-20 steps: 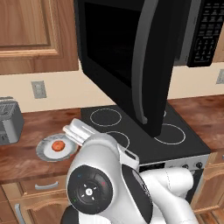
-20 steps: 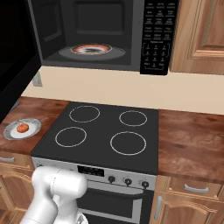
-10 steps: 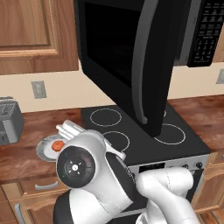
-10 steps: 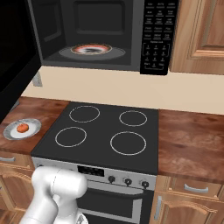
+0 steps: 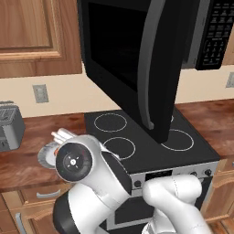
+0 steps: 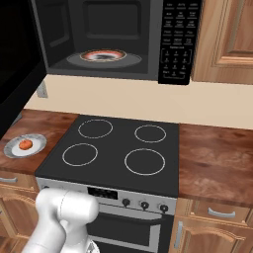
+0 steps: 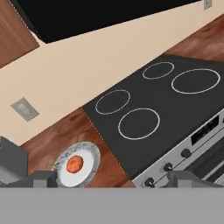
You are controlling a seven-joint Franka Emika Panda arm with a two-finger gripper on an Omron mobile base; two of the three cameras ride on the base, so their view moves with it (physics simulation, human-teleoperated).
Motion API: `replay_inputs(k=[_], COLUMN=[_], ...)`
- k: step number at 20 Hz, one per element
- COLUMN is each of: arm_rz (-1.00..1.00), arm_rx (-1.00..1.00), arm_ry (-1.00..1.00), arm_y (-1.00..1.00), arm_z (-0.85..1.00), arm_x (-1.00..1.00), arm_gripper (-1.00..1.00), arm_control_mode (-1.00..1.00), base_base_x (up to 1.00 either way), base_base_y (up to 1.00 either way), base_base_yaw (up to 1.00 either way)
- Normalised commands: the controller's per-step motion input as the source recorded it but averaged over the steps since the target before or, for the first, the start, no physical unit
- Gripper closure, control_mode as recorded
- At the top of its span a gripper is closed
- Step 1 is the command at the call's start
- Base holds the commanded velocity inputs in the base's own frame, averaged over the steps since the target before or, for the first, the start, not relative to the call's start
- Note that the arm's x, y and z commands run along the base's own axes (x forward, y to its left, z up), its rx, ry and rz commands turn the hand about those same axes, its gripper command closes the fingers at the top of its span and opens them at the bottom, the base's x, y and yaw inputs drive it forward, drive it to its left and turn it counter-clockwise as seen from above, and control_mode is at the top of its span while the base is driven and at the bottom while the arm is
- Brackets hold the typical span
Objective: Pick the squash from the counter and place it in the microwave. Then turn on the microwave.
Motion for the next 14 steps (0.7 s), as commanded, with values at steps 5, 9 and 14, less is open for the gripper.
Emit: replay_inputs(k=[5,9,14], arm_rz=[0.06,0.04,0.07], arm_rx=[0.0,0.0,0.0], arm_ry=[0.15,0.18,0.13], arm_y=[0.19,0.26,0.22], arm_z=[-0.17,-0.21,-0.22], arm_x=[0.32,0.37,0.36], arm_gripper=[-1.0,-1.0,-1.0], arm_control_mode=[-1.0,-1.0,-1.0], base_base_x=[0.0,0.0,0.0], base_base_y=[0.0,0.0,0.0], base_base_yaw=[0.0,0.0,0.0])
